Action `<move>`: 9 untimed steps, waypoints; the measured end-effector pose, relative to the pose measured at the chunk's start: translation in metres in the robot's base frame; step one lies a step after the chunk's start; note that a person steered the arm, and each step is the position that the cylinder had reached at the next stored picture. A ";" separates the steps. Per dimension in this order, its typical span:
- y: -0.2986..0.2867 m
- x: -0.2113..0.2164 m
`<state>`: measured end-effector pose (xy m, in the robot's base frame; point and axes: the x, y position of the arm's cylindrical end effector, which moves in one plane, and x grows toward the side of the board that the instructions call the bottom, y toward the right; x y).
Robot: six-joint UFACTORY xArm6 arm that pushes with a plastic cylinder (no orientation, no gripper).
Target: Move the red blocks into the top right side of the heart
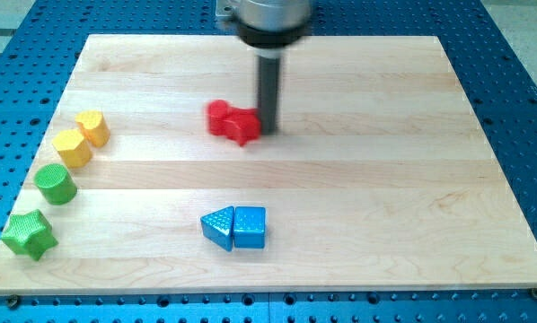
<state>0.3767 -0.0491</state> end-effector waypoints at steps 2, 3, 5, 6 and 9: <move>-0.019 0.035; -0.058 0.045; -0.101 -0.021; -0.079 0.039; -0.124 -0.008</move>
<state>0.3682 -0.1728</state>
